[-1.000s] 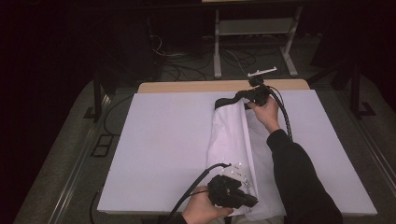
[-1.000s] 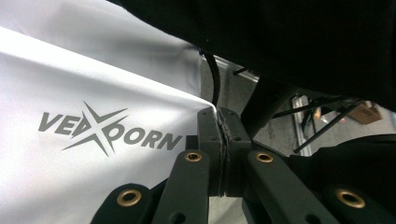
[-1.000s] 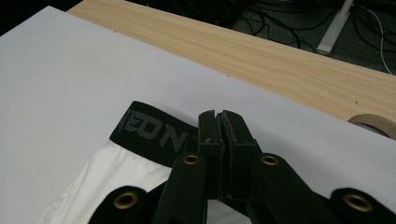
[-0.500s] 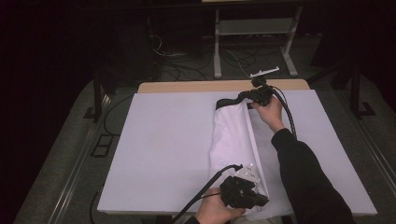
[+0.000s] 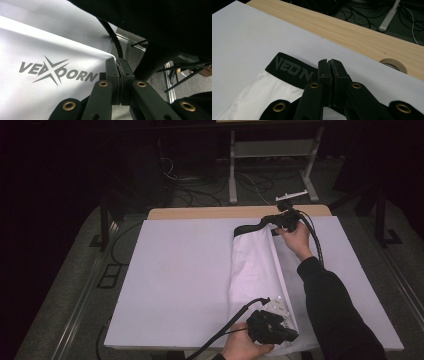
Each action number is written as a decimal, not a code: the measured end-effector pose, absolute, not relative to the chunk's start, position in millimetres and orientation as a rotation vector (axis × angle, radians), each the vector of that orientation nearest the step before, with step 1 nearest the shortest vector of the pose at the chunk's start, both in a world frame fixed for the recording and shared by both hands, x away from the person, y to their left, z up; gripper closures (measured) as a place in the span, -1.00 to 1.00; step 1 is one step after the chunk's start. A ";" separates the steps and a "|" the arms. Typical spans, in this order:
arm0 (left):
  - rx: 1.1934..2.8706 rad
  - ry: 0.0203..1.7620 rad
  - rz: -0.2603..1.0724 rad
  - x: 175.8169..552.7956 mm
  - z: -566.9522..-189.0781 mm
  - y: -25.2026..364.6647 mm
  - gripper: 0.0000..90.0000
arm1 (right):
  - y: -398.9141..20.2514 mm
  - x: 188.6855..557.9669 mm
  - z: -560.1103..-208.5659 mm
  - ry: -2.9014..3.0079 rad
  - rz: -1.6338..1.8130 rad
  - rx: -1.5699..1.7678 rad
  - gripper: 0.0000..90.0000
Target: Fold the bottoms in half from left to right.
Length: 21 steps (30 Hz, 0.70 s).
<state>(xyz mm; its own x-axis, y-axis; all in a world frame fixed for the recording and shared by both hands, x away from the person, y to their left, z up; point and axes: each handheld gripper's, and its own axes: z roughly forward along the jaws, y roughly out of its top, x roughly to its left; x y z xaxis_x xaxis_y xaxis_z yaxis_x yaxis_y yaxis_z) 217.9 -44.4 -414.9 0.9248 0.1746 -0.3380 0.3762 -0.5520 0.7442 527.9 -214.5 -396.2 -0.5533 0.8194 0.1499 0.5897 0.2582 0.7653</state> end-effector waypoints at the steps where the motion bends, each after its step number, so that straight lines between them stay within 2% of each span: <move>1: 2.156 0.394 -0.292 218.6 -416.1 -48.5 0.95 | -216.7 527.6 -396.7 2.254 1.172 1.297 0.90; 21: 2.222 0.420 -0.334 229.7 -429.5 -91.5 0.94 | -237.0 531.4 -408.0 2.268 1.136 1.310 0.90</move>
<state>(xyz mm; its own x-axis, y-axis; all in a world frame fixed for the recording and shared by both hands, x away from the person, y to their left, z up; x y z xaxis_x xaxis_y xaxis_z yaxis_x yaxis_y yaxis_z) 229.7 -91.5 -429.5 0.9090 0.1852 -0.3734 0.4055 -0.6001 0.6895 531.4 -237.0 -408.0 -0.5467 0.8267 0.1331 0.6016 0.2772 0.7492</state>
